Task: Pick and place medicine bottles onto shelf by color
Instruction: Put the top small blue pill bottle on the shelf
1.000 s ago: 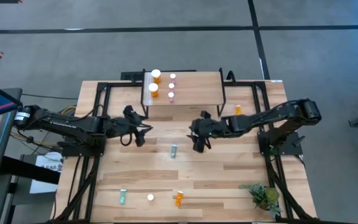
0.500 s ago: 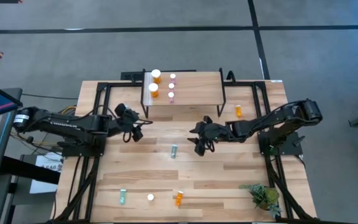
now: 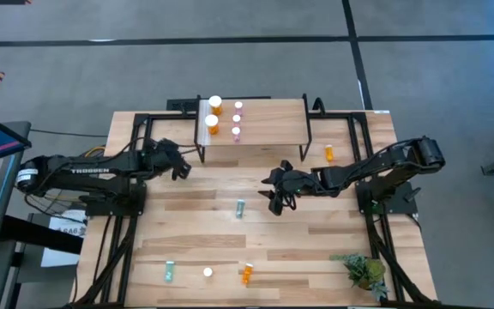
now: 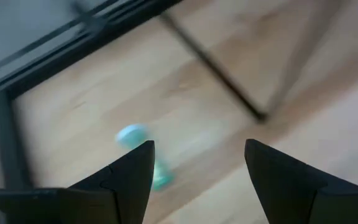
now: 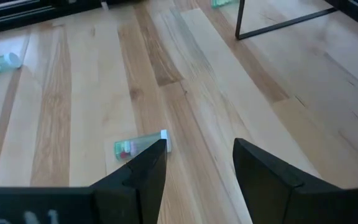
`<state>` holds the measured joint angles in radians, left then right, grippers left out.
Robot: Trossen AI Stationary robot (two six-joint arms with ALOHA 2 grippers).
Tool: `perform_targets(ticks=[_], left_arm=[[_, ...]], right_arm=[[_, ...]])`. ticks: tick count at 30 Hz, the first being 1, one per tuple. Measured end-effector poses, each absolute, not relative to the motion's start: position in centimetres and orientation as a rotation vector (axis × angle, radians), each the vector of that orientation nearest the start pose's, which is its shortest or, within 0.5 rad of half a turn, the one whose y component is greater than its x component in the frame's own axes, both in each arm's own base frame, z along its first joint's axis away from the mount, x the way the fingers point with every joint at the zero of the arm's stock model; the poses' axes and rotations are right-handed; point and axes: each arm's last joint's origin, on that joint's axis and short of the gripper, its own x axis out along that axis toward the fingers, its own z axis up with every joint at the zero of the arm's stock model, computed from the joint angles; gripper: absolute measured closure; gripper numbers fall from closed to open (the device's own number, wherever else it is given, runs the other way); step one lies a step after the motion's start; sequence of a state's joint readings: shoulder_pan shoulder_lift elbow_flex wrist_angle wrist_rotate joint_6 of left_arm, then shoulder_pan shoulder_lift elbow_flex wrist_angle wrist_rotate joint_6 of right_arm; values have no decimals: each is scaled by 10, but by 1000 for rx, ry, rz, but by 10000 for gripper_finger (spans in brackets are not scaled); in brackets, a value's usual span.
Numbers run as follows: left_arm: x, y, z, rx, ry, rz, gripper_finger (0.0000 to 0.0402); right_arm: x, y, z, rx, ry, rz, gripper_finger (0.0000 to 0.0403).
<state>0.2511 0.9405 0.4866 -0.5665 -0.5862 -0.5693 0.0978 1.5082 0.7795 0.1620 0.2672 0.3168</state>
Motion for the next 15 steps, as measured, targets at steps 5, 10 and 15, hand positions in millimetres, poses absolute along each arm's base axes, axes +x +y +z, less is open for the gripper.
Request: perform_targets(ticks=[5, 10, 15], left_arm=[[139, 63, 182, -354, 778, 1203, 164], [137, 70, 170, -388, 744, 1198, 164], [133, 80, 159, -431, 732, 1178, 164]], right_arm=[[306, 22, 197, 205, 526, -251, 198], [307, 22, 198, 205, 519, -250, 198], [307, 22, 198, 206, 512, -248, 198]])
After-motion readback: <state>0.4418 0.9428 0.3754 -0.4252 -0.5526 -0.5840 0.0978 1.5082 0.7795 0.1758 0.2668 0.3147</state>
